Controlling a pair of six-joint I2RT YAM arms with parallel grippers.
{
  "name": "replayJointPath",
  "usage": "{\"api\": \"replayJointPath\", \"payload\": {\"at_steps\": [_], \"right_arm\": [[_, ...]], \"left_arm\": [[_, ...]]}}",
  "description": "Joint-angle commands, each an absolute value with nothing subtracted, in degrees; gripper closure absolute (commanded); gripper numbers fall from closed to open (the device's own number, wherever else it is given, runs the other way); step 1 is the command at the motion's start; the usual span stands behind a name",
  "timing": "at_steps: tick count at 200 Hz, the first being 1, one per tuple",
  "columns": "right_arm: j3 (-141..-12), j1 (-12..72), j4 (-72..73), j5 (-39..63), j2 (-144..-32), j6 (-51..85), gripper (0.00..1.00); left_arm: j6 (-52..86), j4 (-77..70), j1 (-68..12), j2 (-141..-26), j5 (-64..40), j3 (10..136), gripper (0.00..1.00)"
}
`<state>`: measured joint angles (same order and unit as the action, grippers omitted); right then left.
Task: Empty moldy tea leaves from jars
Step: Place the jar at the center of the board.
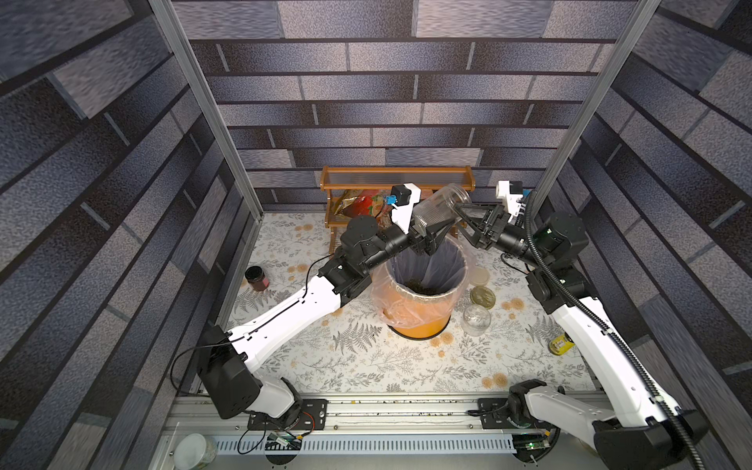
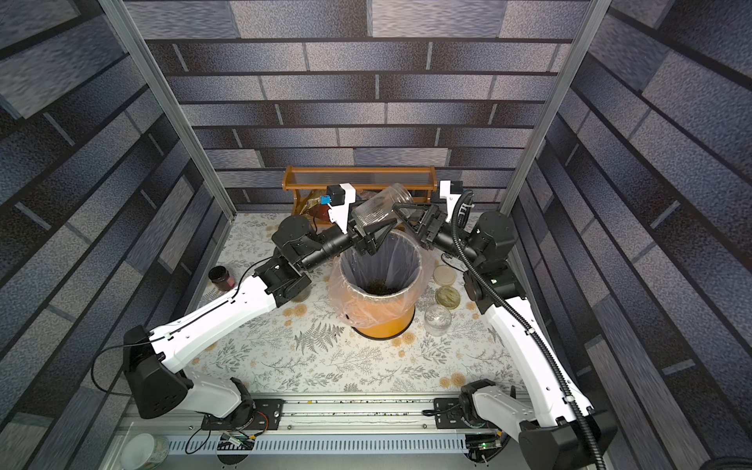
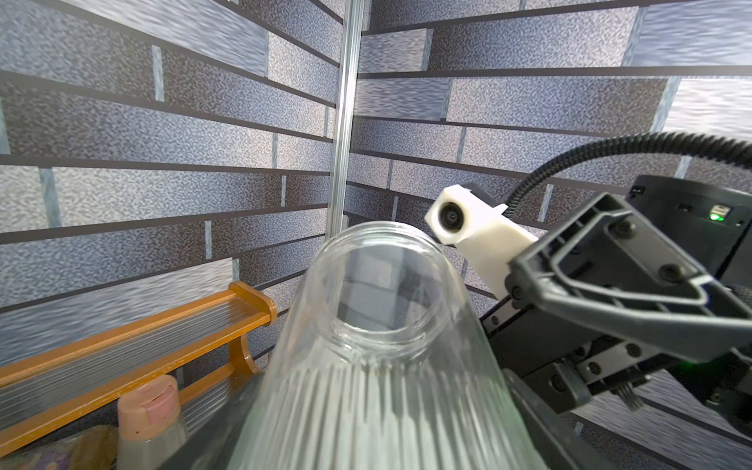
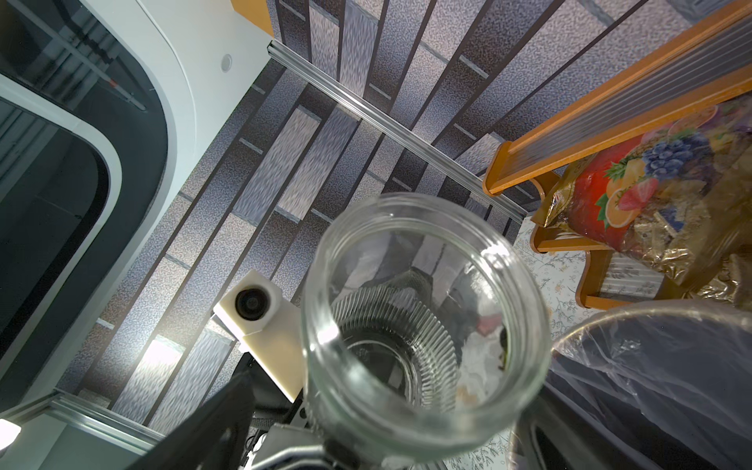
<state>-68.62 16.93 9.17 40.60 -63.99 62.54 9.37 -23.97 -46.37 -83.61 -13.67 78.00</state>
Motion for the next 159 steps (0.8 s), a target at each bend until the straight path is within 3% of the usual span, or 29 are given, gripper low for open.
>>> {"api": "replayJointPath", "payload": {"at_steps": [1, 51, 121, 159], "right_arm": [[-71.7, 17.2, 11.8, 40.9, -65.6, 61.7, 0.00], [-75.6, 17.1, 11.2, 38.1, -67.5, 61.0, 0.00], [-71.9, 17.1, 9.3, 35.8, -62.7, 59.7, 0.09], [-70.6, 17.3, 10.3, 35.6, -62.6, 60.8, 0.27]], "left_arm": [[7.4, -28.2, -48.6, -84.3, -14.1, 82.8, 0.67], [4.7, -27.1, -52.1, -87.0, -11.6, 85.9, 0.66], [5.3, -27.1, -50.5, -87.3, -14.3, 85.8, 0.66], [6.3, -25.6, -49.5, -88.7, -16.8, 87.7, 0.65]]}}
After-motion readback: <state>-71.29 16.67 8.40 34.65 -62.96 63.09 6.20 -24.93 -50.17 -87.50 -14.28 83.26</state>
